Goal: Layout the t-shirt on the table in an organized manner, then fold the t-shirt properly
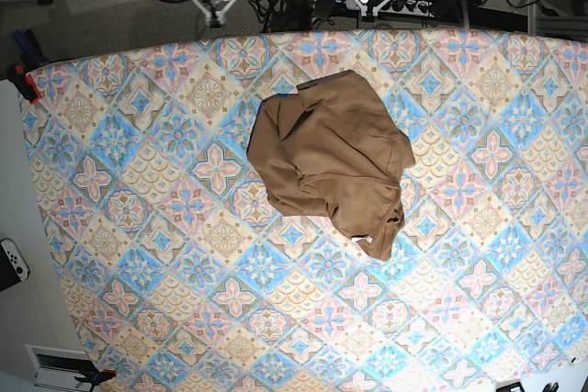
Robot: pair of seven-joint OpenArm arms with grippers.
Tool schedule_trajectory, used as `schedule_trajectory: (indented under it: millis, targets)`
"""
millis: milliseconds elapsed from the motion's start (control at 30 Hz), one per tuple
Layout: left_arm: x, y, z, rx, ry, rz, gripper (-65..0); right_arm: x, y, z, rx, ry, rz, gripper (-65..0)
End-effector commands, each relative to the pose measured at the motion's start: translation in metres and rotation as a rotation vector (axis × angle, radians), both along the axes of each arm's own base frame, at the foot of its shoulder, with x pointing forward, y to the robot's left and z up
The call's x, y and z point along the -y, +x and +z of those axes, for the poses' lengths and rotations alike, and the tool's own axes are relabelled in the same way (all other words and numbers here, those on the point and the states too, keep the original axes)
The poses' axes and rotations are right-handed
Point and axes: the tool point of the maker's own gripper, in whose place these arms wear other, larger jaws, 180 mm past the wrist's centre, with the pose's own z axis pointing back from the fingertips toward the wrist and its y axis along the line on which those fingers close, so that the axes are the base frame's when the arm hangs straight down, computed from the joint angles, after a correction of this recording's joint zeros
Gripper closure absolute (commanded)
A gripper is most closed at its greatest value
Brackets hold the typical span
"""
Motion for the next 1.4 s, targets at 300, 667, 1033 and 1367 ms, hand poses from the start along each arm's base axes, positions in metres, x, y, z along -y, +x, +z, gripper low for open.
schedule_trajectory:
  millis: [300, 667, 1033, 1367]
  targets:
    - [-0.033, -0.041, 0.007, 0.168, 0.044, 0.009, -0.3, 0.05, -0.039, 0.01, 0.127, -0.096, -0.144, 0.0]
    - [-0.043, -0.058, 0.051, 0.566, 0.048, 0.009, -0.3, 0.064, -0.073, 0.058, 0.49, -0.16, -0.122, 0.0]
    - [-0.043, -0.061, 0.087, 0.763, 0.082, 0.082, -0.3, 0.068, -0.1, 0.11, 0.717, -0.193, -0.095, 0.0]
    - [-0.043, -0.022, 0.187, 1.107, 0.073, 0.067, -0.3, 0.117, -0.083, 0.172, 0.968, -0.376, -0.16, 0.0]
